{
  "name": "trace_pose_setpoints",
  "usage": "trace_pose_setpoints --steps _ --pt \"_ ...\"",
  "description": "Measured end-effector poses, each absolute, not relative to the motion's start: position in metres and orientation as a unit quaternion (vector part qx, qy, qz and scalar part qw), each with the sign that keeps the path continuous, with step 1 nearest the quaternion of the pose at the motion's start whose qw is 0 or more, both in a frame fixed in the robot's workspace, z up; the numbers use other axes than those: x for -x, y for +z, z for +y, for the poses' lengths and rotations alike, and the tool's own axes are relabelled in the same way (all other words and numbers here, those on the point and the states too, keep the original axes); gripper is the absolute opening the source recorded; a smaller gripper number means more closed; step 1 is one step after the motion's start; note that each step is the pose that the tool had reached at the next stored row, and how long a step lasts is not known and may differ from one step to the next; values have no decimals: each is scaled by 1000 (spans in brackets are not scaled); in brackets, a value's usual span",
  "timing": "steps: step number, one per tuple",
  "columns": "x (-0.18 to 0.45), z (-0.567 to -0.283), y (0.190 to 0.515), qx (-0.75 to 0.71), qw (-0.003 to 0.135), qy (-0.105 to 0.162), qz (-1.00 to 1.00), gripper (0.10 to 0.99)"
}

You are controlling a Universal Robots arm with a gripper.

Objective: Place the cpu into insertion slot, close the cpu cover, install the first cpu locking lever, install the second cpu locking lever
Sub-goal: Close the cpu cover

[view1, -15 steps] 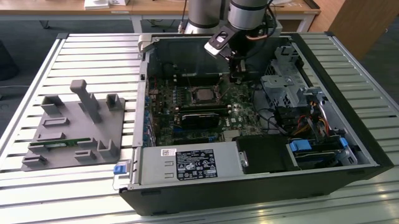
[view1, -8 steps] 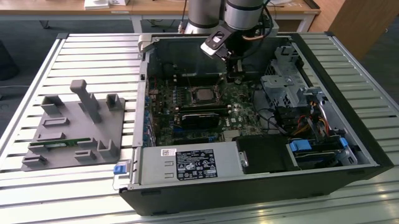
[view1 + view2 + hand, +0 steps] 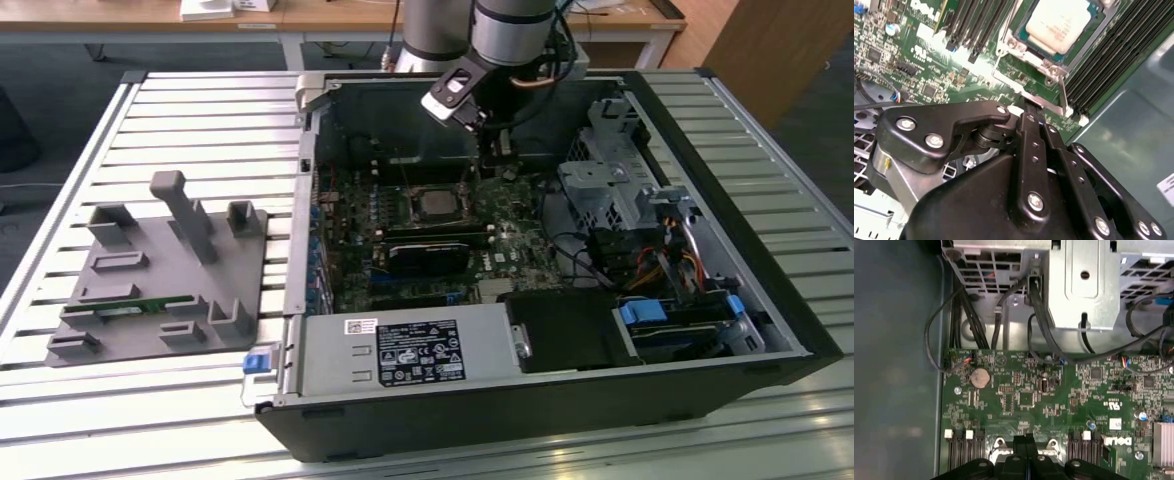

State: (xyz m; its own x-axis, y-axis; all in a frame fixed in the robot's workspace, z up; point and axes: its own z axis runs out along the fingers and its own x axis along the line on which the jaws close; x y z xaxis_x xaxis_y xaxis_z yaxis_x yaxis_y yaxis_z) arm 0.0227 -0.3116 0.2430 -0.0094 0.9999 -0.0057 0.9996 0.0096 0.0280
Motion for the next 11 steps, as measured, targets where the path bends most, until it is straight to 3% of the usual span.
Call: trace_pose_setpoints --steps 11 --pt "-7 -312 238 -704 12 8 710 106"
